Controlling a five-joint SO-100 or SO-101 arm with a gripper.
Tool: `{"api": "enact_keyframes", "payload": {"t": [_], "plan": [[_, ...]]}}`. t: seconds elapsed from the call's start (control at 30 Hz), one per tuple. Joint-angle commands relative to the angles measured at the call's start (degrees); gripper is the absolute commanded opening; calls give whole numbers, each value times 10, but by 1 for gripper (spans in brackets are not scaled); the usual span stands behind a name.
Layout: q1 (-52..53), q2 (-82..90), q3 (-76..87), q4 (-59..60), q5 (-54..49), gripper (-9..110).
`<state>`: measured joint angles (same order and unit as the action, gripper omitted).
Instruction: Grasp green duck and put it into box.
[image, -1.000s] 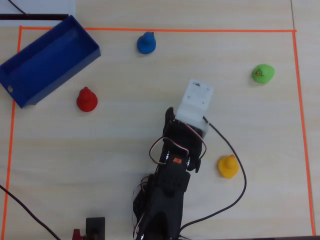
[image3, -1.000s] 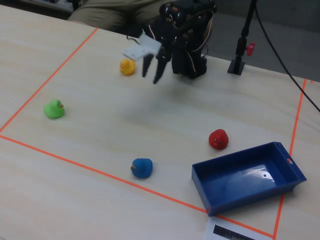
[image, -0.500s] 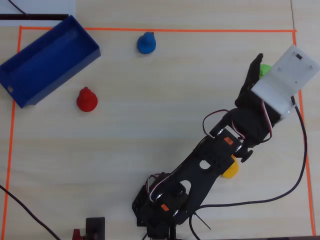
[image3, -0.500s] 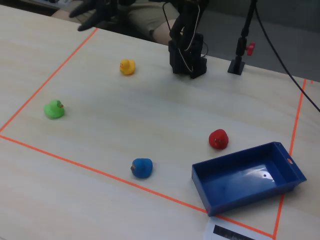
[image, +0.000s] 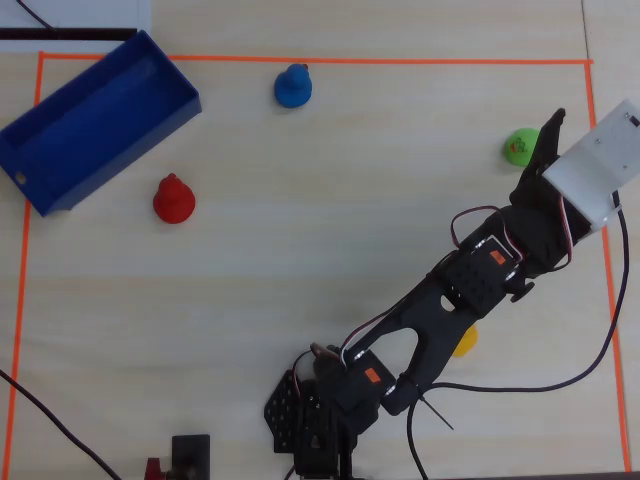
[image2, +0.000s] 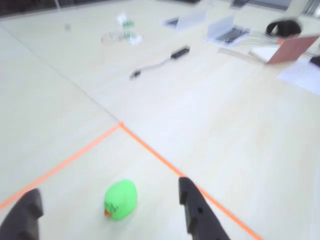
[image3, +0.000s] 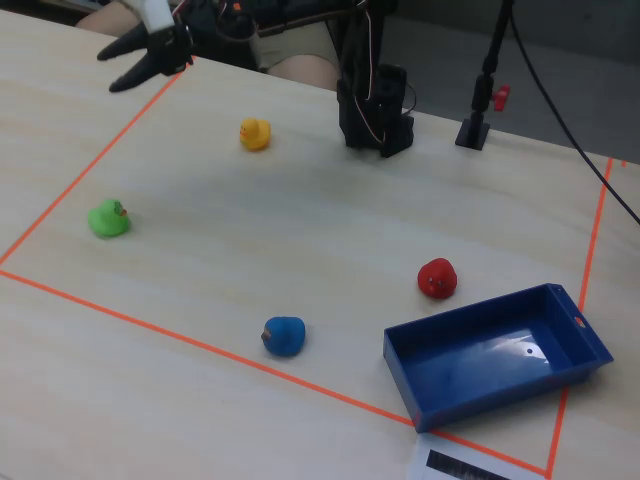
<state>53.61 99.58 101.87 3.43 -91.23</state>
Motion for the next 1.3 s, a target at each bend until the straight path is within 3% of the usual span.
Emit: {"api": "enact_keyframes", "payload": {"t": [0.0, 0.67, 1.27], "plan": [[-4, -25, 0, -25, -7, 39], [-36, -301, -282, 0, 37, 39], [-42, -425, -321, -15, 32, 39]]}}
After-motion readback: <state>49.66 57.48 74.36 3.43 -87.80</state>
